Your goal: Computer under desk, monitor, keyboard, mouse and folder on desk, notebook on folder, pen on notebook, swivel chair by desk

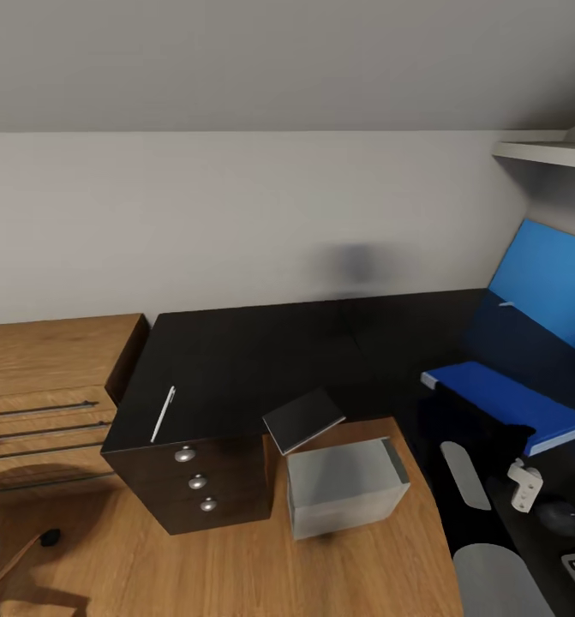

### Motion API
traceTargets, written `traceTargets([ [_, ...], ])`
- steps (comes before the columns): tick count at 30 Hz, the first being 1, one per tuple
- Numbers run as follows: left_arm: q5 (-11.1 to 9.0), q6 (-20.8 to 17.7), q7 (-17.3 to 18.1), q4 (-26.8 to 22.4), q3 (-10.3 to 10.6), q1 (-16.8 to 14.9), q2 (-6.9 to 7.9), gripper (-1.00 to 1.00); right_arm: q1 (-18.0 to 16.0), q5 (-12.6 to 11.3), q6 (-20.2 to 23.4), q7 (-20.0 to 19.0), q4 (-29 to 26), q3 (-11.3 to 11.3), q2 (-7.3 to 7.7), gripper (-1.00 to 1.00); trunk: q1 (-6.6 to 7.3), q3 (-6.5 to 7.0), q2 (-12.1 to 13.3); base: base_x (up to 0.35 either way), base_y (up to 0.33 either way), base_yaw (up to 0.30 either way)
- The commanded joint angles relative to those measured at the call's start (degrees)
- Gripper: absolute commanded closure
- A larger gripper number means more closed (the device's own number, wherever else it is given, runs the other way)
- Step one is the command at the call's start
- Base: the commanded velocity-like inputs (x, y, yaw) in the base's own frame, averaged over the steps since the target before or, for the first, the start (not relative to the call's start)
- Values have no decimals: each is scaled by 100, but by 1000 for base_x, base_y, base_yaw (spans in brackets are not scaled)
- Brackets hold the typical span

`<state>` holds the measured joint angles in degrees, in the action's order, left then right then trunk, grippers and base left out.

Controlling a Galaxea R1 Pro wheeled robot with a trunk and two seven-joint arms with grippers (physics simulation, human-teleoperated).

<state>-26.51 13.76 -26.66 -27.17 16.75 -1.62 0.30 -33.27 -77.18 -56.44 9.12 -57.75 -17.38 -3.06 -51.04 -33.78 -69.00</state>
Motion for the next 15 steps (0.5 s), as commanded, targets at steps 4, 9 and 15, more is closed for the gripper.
traceTargets([
  [4, -56, 31, -38, 0, 48, -5, 5, -100, -4, 46, 17, 57, -6, -11, 3, 100, 1, -5, -3, -33, 55, 0],
  [9, -48, 38, -41, -7, 41, -5, 7, -100, -4, -34, 57, 68, 0, -11, 23, 100, 1, -5, -3, -4, 7, 0],
  [15, -47, 39, -41, -7, 39, -5, 6, -100, -4, -346, 487, 67, 8, -34, 49, 100, 1, -5, -3, 0, 0, 0],
])
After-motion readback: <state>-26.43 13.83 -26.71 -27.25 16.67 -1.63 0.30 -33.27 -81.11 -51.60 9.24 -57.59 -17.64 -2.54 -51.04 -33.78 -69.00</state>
